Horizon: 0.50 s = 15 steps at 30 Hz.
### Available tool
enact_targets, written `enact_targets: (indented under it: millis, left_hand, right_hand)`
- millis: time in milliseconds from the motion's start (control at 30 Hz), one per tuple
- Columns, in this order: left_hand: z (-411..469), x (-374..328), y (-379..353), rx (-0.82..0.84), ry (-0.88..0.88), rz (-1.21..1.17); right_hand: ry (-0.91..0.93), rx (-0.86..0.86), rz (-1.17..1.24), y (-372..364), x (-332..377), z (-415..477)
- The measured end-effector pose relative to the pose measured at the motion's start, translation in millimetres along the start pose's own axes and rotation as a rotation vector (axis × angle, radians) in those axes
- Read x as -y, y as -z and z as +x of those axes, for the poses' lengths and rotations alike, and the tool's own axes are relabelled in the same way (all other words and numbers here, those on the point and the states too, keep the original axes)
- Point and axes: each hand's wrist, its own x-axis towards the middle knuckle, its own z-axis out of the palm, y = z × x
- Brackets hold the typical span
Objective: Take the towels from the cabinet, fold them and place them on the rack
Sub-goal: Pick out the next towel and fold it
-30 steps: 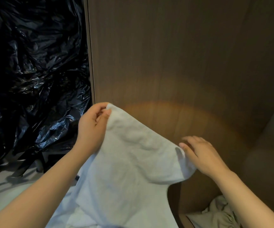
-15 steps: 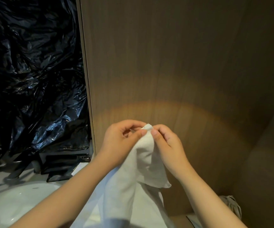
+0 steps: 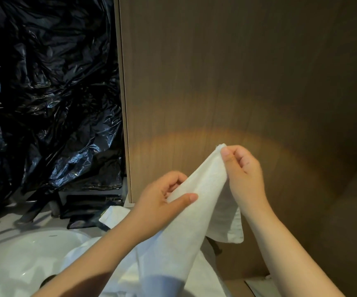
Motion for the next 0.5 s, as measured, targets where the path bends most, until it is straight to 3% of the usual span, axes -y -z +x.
enact_targets:
  millis: [500]
  left_hand:
    - [-9.1, 64.6, 53.6, 0.193, 0.107, 0.244]
  right_hand:
    - [-0.033, -0.227, -0.148, 42.0, 1.6, 35.8]
